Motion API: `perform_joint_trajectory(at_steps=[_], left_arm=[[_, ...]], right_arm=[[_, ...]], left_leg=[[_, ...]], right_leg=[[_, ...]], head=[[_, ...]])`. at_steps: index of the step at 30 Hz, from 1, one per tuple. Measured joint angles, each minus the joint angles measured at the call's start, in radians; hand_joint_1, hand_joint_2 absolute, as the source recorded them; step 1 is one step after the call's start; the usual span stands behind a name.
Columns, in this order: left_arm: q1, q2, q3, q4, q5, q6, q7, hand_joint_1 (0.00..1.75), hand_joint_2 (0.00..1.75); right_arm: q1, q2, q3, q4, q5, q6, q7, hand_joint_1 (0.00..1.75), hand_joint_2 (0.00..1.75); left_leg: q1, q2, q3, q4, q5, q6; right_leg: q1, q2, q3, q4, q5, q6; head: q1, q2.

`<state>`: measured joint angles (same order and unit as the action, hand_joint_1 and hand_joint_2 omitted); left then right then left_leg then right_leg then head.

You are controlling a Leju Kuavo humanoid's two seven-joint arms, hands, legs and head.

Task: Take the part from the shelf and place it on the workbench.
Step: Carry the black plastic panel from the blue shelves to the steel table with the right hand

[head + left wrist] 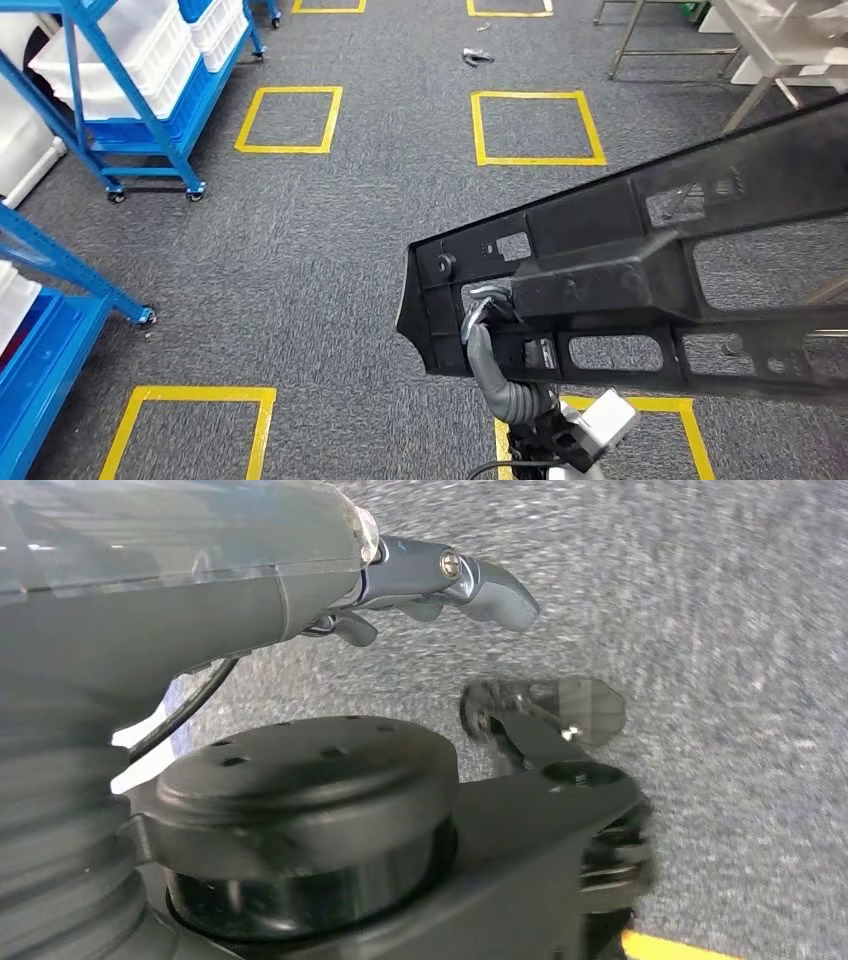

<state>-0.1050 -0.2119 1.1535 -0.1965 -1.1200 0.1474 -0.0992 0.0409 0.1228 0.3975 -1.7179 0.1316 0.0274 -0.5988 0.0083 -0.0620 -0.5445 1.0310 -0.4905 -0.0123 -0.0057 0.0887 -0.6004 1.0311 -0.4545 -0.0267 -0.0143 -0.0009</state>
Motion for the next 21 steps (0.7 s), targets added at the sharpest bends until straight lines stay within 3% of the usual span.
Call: perform_joint_trajectory(at_steps=[1,3,4,6,8,10,11,12,14,16,17,19,21], left_arm=[[0.000,0.000,0.001,0.000,0.004,-0.002,-0.001,0.00,1.75],[0.000,-0.001,0.005,0.000,0.008,-0.004,0.002,0.00,1.75],[0.000,-0.001,0.007,0.000,0.010,-0.003,0.005,0.00,1.75],[0.001,0.000,0.009,0.000,0.009,0.002,0.012,0.00,1.75],[0.006,0.002,0.010,0.000,0.008,0.009,0.021,0.00,1.75],[0.010,0.005,0.010,0.000,0.006,0.008,0.031,0.00,1.75],[0.010,0.006,0.010,0.000,0.004,0.007,0.036,0.00,1.75],[0.010,0.008,0.010,0.000,0.002,0.006,0.040,0.00,1.75],[0.007,0.009,0.010,0.000,-0.002,0.005,0.046,0.00,1.75],[0.006,0.009,0.010,0.000,-0.008,0.004,0.053,0.00,1.75],[0.006,0.010,0.010,0.000,-0.012,0.004,0.057,0.00,1.75],[0.004,0.011,0.009,0.000,-0.021,-0.003,0.067,0.00,1.75],[0.002,0.012,0.008,0.000,-0.029,-0.017,0.074,0.00,1.75]], right_arm=[[0.000,-0.005,0.009,0.000,-0.010,0.001,-0.009,1.75,1.75],[0.001,-0.014,0.024,0.000,-0.024,0.004,-0.030,1.75,1.75],[0.002,-0.020,0.030,-0.002,-0.028,0.003,-0.044,1.75,1.75],[0.001,-0.032,0.044,-0.010,-0.028,-0.009,-0.070,1.75,1.75],[-0.003,-0.041,0.062,-0.022,-0.022,-0.026,-0.084,1.75,1.75],[-0.011,-0.048,0.083,-0.032,-0.019,-0.039,-0.082,1.75,1.75],[-0.016,-0.052,0.092,-0.035,-0.019,-0.043,-0.078,1.75,1.75],[-0.021,-0.056,0.100,-0.038,-0.019,-0.047,-0.074,1.75,1.75],[-0.038,-0.061,0.114,-0.043,-0.020,-0.053,-0.069,1.75,1.75],[-0.056,-0.064,0.128,-0.047,-0.022,-0.059,-0.069,1.75,1.75],[-0.063,-0.065,0.134,-0.049,-0.024,-0.062,-0.070,1.75,1.75],[-0.075,-0.068,0.145,-0.050,-0.035,-0.069,-0.067,1.75,1.75],[-0.092,-0.069,0.161,-0.050,-0.050,-0.078,-0.059,1.75,1.75]], left_leg=[[-0.001,-0.013,0.007,-0.018,0.001,0.004],[-0.002,0.001,0.008,-0.025,0.005,0.013],[-0.001,0.011,0.009,-0.031,0.010,0.020],[0.003,0.035,0.011,-0.043,0.019,0.034],[0.000,0.059,0.008,-0.045,0.021,0.039],[-0.001,0.087,0.005,-0.044,0.021,0.039],[-0.002,0.099,0.005,-0.043,0.020,0.039],[-0.002,0.111,0.005,-0.043,0.019,0.037],[-0.004,0.127,0.007,-0.039,0.015,0.031],[-0.009,0.143,0.008,-0.035,0.011,0.021],[-0.011,0.151,0.008,-0.033,0.010,0.015],[-0.010,0.161,0.009,-0.031,0.005,0.004],[-0.005,0.129,-0.006,0.010,-0.026,-0.007]], right_leg=[[-0.002,0.009,-0.005,0.000,0.003,0.007],[-0.004,0.026,-0.012,-0.003,0.010,0.021],[-0.003,0.018,-0.015,0.000,0.008,0.026],[0.000,-0.028,-0.038,0.051,-0.030,0.033],[-0.001,-0.072,-0.092,0.173,-0.100,0.036],[-0.003,-0.081,-0.135,0.275,-0.138,0.040],[-0.005,-0.084,-0.132,0.276,-0.129,0.041],[-0.006,-0.090,-0.109,0.242,-0.105,0.041],[-0.004,-0.123,-0.025,0.097,-0.046,0.038],[0.003,-0.151,0.025,0.002,-0.024,0.030],[0.007,-0.152,0.027,-0.010,-0.027,0.027],[0.005,-0.130,0.023,-0.012,-0.022,0.018],[0.000,-0.111,0.024,-0.017,-0.017,0.007]], head=[[0.000,0.000],[0.000,0.000],[0.000,0.000],[0.005,0.000],[0.009,0.000],[0.010,0.000],[0.009,0.000],[0.010,0.000],[0.010,0.000],[0.009,0.000],[0.009,0.000],[0.008,0.000],[0.007,0.000]])
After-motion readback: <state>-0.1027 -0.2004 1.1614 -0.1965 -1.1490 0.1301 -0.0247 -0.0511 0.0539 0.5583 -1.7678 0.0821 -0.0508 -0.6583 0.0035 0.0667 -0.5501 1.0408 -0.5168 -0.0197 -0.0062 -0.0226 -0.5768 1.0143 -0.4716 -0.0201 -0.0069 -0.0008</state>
